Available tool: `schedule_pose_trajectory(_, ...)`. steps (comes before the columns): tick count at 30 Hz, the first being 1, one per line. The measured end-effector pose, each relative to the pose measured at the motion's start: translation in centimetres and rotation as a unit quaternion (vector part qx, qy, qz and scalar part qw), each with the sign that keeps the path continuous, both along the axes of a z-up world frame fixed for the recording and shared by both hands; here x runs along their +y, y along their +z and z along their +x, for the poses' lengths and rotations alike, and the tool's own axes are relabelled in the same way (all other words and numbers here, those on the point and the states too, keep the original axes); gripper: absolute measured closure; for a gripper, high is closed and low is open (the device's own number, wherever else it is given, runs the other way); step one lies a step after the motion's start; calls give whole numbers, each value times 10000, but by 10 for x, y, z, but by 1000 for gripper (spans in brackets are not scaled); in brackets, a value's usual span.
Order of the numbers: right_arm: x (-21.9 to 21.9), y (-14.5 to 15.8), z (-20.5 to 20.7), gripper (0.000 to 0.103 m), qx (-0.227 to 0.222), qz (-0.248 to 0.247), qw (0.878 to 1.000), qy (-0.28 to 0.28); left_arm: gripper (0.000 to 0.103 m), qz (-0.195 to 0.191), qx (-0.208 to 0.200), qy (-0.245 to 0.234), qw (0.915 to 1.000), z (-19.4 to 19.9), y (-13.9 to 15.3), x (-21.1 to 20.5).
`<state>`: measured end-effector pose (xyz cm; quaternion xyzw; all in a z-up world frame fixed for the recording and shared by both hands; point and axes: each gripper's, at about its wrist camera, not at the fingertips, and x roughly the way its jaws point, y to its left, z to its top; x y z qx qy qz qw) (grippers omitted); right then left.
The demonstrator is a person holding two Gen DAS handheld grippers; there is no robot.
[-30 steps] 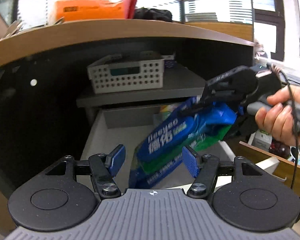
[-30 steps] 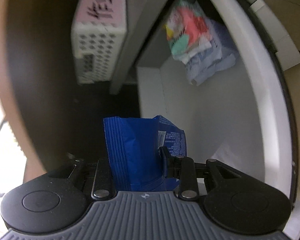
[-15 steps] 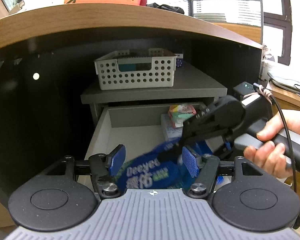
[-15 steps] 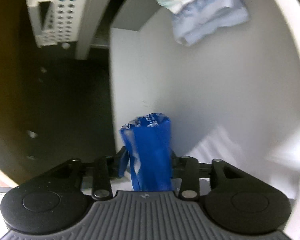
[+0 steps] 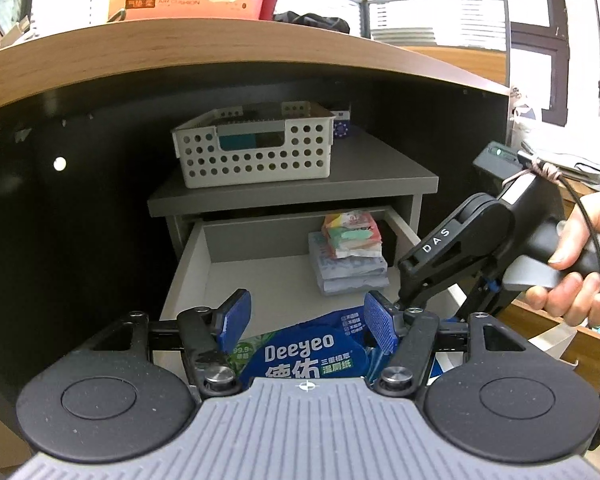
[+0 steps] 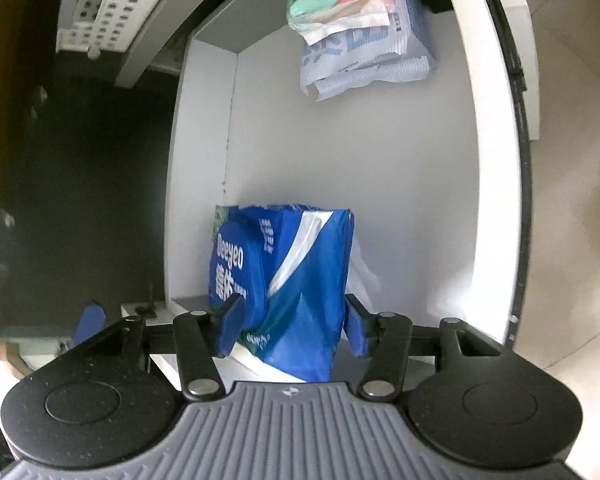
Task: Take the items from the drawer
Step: 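Lower the wipes pack into the open grey drawer with both tools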
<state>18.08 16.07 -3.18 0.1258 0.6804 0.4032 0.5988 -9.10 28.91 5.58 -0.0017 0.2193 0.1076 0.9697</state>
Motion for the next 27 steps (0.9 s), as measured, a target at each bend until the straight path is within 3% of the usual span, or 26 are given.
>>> schedule_pose_trajectory(8, 11, 33, -18, 43, -855, -196, 9904, 1065, 37, 7, -35, -57, 10000, 3, 1, 1)
schedule_pose_trajectory(13, 27, 46, -24, 43, -1501, -210, 9717, 1814, 37, -24, 43, -51, 10000, 7, -2, 3)
schedule_pose_trajectory(19, 46, 59, -19, 43, -2190, -140, 9476, 2320, 37, -63, 132, 1, 9999, 8, -7, 7)
schedule_pose_trajectory(23, 64, 49, -11, 43, -2364, -249, 9351, 2628, 37, -137, 178, 33, 9997, 8, -10, 11)
schedule_pose_trajectory(27, 74, 38, -11, 43, -2682, -300, 9103, 3138, 37, -181, 204, 48, 9996, 10, -13, 13)
